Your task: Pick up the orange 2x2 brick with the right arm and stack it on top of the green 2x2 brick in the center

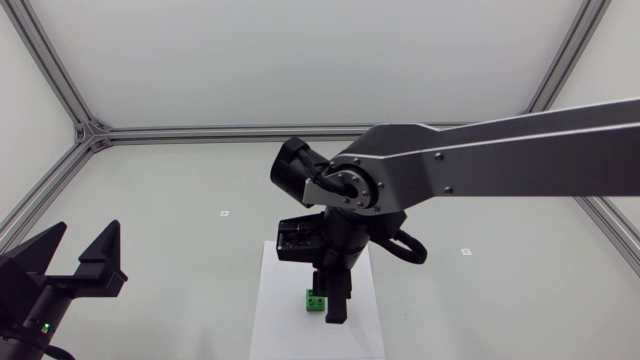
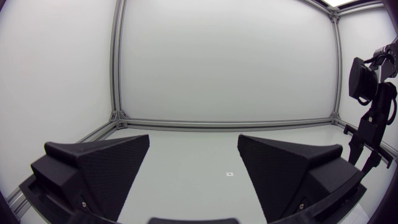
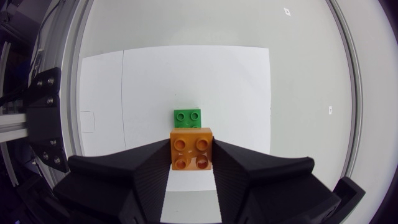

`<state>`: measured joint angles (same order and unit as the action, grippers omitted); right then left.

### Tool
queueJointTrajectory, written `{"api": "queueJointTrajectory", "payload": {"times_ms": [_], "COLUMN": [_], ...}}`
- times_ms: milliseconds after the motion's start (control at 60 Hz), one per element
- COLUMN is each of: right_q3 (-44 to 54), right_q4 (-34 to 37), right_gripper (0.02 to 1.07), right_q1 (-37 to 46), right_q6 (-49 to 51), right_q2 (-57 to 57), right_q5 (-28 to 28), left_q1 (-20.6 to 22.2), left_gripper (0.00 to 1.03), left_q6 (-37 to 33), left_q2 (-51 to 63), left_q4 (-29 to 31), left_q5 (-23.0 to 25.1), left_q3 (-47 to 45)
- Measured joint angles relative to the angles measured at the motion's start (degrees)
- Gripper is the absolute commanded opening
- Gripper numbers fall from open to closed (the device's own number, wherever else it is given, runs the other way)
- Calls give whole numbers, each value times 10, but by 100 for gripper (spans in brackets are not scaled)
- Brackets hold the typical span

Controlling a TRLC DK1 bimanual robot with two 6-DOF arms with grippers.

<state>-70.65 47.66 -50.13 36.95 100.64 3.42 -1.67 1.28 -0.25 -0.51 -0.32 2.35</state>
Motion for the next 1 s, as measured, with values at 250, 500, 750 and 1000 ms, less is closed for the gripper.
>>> {"api": "queueJointTrajectory", "payload": {"times_ms": [250, 500, 750, 1000], "right_q3": [-18, -19, -19, -19], "right_q4": [0, -3, -13, -15], "right_gripper": [39, 39, 39, 39], "right_q1": [-2, -2, -2, -2], "right_q6": [5, 4, 4, 4], "right_q2": [38, 56, 58, 62], "right_q5": [9, 14, 22, 24], "left_q1": [0, 0, 0, 0], "left_gripper": [99, 99, 99, 99], "left_q6": [0, 0, 0, 0], "left_q2": [0, 0, 0, 0], "left_q4": [0, 0, 0, 0], "left_q5": [0, 0, 0, 0], "left_q3": [0, 0, 0, 0]}}
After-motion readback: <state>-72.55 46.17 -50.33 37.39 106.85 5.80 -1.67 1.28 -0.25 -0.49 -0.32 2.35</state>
